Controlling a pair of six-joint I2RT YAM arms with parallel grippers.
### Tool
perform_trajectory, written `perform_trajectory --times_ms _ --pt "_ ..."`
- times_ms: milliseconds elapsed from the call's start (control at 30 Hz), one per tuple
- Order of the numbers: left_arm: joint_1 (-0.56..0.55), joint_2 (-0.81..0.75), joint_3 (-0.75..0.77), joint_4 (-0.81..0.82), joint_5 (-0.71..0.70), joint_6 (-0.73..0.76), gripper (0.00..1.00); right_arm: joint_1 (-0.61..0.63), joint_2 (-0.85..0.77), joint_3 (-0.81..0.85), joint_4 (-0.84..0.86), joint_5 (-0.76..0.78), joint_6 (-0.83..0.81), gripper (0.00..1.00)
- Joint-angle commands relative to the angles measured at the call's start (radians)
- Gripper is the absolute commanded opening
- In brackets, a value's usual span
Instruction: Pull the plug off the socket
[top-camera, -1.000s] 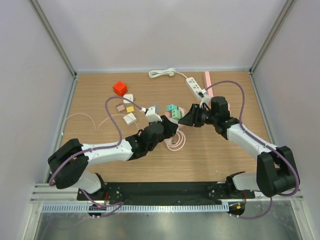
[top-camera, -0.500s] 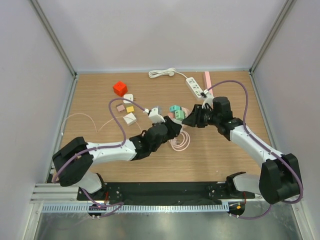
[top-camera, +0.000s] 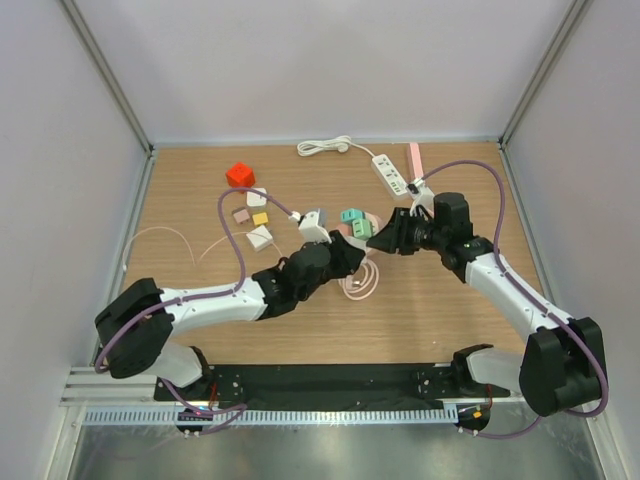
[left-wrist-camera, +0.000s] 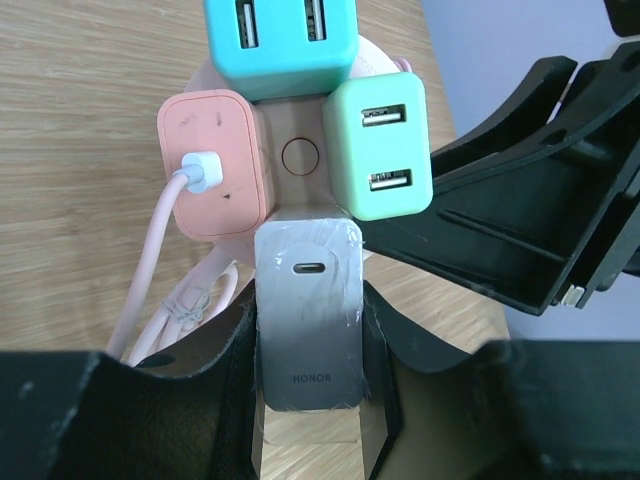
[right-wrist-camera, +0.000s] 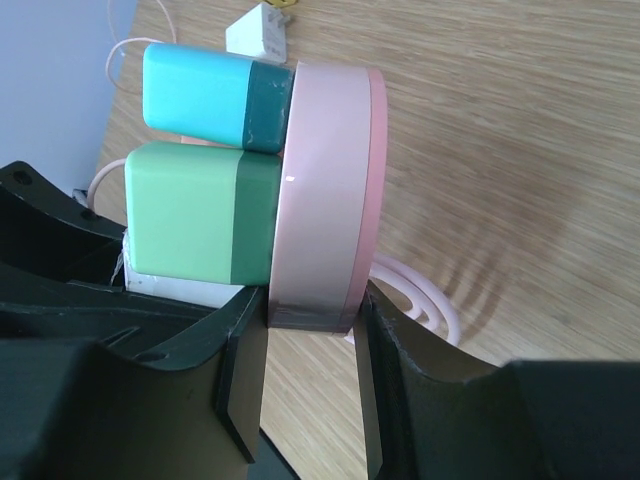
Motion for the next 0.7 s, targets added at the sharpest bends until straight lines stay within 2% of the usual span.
perform_trajectory --times_ms 0,167,233,333,433,667 --pt "-0.018 -0.141 0.026 0.059 0.038 0.073 0.00 -0.123 -0.002 -0.003 0.120 0.178 -0.047 0.01" --pt "-0.024 -0.137 0.070 -0.075 -0.010 0.122 0.00 -0.137 -0.013 -0.008 0.115 0.204 -0.046 0.01" --pt "-0.037 -0.112 0.130 -0.144 0.007 0.213 0.00 -0.138 -0.019 -0.008 0.111 0.224 -0.050 0.01" --pt "-0.051 -0.089 0.195 -0.233 -0.002 0.241 0.00 -0.141 -0.028 -0.013 0.109 0.262 -0.057 0.01" --pt "-0.051 -0.091 0.195 -0.229 0.030 0.187 0.00 -0.141 -0.036 -0.014 0.106 0.296 -0.068 0.01" --pt "-0.037 -0.081 0.242 -0.291 0.097 -0.049 0.00 -0.140 -0.039 -0.016 0.105 0.319 -0.076 0.01"
